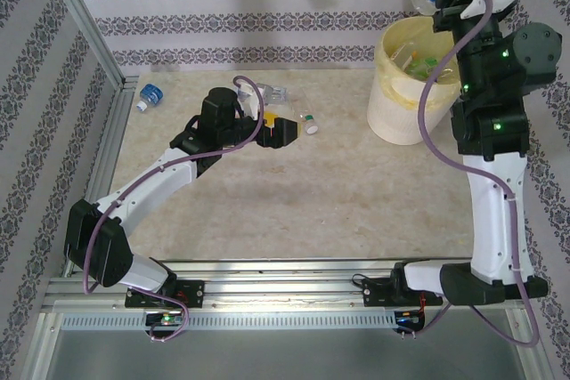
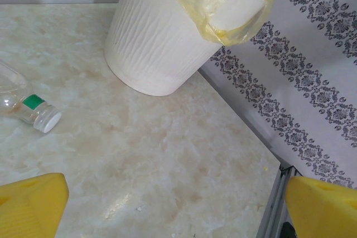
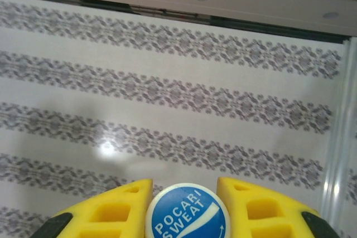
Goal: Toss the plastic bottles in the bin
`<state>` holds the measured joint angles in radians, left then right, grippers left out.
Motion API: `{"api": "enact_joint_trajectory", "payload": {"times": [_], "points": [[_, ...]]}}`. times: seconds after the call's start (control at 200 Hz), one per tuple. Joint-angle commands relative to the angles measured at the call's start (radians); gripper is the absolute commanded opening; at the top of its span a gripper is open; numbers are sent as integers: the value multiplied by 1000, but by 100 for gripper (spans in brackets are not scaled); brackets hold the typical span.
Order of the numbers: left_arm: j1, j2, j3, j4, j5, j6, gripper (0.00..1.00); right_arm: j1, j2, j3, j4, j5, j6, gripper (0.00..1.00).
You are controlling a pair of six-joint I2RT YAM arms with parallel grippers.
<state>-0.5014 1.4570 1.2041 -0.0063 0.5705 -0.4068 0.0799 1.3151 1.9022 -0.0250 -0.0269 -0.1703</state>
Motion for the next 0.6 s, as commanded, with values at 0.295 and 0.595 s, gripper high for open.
{"api": "enact_joint_trajectory", "payload": {"times": [0.295,0.595], "points": [[57,0,-21,-12,-34,-45,100,-170,314,181,-467,185,286,60],[103,31,-12,-110,-140,-92,100,-169,191,101,-439,70,290,78]]}}
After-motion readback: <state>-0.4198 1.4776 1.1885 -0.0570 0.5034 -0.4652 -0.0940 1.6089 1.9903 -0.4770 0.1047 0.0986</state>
